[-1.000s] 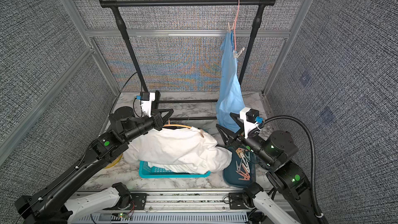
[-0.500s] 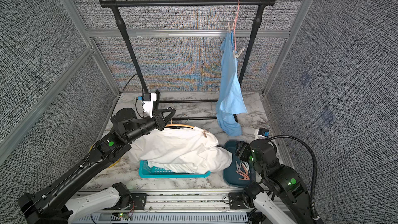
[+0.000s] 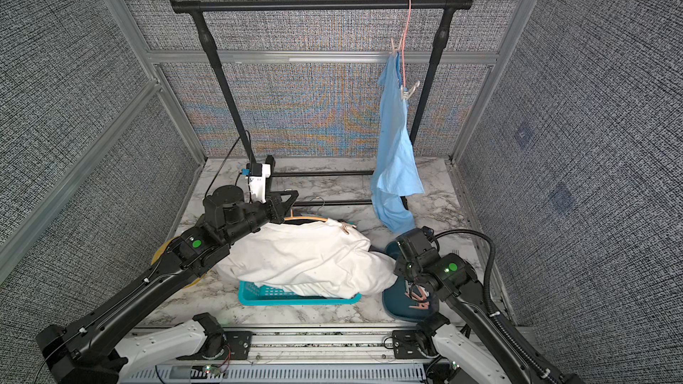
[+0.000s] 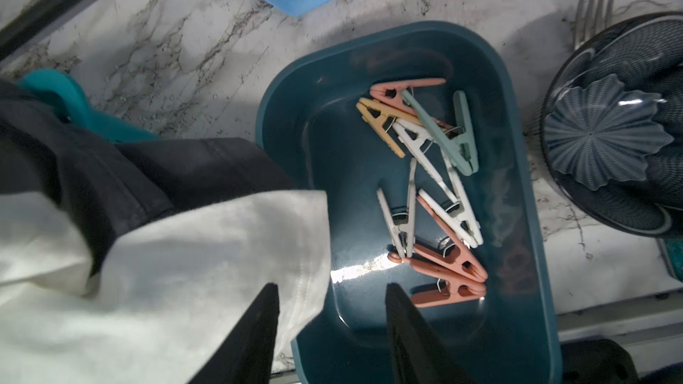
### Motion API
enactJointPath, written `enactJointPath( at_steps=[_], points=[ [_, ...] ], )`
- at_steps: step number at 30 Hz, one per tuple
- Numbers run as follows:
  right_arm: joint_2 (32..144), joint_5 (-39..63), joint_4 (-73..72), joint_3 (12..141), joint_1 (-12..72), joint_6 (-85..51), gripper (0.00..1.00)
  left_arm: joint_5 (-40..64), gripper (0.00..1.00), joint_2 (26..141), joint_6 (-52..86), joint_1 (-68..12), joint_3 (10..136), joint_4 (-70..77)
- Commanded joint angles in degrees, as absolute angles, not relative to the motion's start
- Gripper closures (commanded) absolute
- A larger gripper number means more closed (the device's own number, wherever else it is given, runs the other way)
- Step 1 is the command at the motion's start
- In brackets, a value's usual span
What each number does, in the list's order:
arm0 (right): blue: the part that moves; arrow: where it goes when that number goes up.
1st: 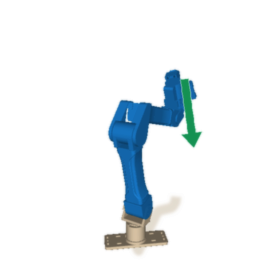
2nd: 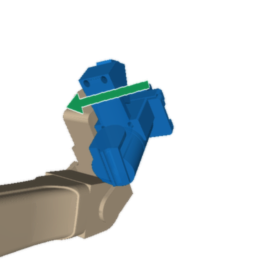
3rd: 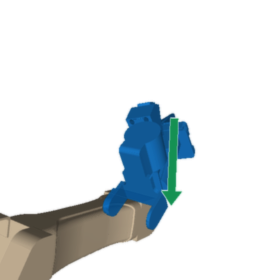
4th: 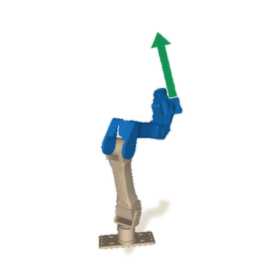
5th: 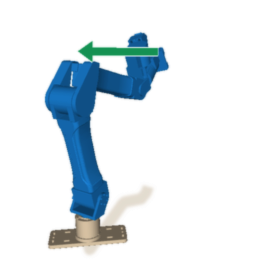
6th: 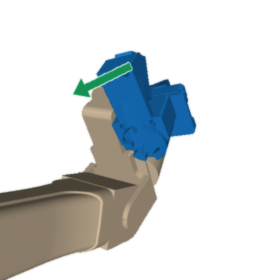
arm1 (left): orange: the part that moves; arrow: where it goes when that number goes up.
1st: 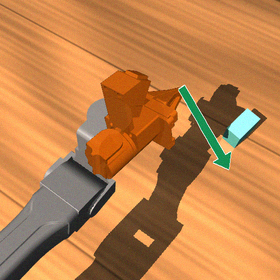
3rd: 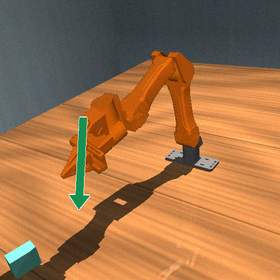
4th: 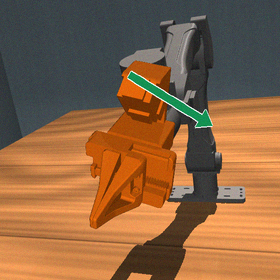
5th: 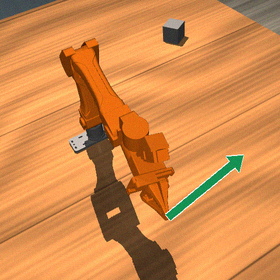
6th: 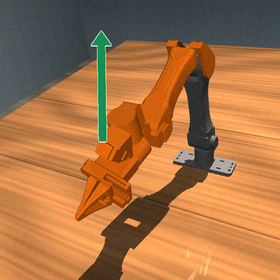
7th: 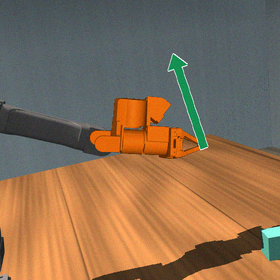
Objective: Use clothespins to secure the t-shirt on both sides of the hanger
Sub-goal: Place the hanger in the basket.
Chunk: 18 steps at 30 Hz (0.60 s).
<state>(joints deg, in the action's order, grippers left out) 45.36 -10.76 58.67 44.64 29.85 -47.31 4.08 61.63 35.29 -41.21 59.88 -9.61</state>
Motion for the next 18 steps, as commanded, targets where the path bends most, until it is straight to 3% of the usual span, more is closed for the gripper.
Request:
enactJointPath(
  at_steps=[1, 8, 18],
  points=[
    [45.46, -7.38, 54.80, 41.64, 29.63, -44.60, 0.50, 2.75, 1.00, 62.33, 34.03, -41.15, 60.19, -10.97],
    [47.55, -9.02, 50.20, 36.34, 26.36, -44.63, 0.64, 1.85, 1.00, 61.93, 32.96, -41.16, 57.93, -7.91],
    [53.65, -8.47, 46.92, 33.78, 21.88, -42.68, 0.68, -0.10, 1.00, 62.89, 34.95, -41.06, 55.13, -2.95]
  ],
)
